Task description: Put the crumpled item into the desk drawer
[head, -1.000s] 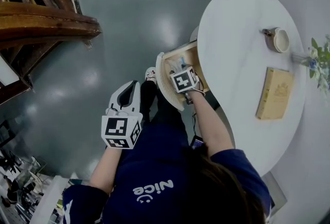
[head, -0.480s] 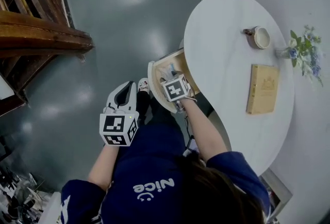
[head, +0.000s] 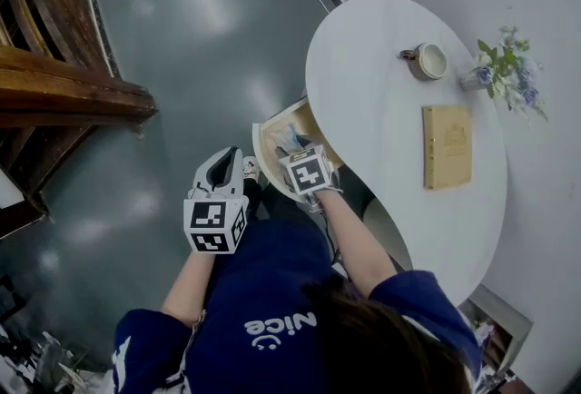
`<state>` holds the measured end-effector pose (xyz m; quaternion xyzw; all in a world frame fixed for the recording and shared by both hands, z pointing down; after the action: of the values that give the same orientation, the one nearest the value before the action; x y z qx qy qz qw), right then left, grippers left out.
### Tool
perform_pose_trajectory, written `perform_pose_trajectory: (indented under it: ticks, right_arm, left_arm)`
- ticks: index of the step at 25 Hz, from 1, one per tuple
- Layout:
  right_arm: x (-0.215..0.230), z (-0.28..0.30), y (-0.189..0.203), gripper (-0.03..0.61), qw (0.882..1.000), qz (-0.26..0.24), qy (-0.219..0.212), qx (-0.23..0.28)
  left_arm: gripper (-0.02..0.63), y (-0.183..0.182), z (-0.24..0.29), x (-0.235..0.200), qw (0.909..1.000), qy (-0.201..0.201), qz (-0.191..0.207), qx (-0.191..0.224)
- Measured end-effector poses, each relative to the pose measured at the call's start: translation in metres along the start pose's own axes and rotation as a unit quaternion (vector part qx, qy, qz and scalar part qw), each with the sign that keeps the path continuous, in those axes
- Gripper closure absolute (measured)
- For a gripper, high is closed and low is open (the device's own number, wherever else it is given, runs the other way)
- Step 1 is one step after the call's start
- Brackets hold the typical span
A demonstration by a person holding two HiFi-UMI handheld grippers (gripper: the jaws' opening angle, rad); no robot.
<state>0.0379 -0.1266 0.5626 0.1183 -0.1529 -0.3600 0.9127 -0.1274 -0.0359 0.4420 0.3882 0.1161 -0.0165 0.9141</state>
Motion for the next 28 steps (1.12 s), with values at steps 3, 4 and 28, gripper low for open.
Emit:
perform_pose_trajectory:
  ticks: [3, 4, 28]
  right_arm:
    - [-0.002, -0.019, -0.001, 0.342, 1.000, 0.005, 0.010, 0.022]
    - [-0.003, -0.024, -0.001, 0.342, 0.999, 0.007, 0.013, 0.029]
    - [-0.018, -0.147, 0.005, 0.345, 0.969, 0.086, 0.095, 0.210]
  left_arm:
    - [0.611, -0.002, 0.001, 0.001, 1.0000, 0.007, 0.000, 0.000]
    - [0.611, -0.003, 0.000, 0.000, 1.0000, 0.008, -0.001, 0.001]
    - [0.611, -0.040, 0.006, 0.032, 0.9887, 0.105, 0.100, 0.038]
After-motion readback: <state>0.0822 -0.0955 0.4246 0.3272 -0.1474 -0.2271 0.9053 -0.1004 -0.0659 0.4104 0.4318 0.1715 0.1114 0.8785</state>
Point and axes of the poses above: the fingertips, and each gripper's own axes: z forward along the fingers, x to its right, y out of its underside, the point moved 10 cm from there along -z, backward along the fingers, and after that the axes turned 6 degrees about -x, right-handed, at the moved point
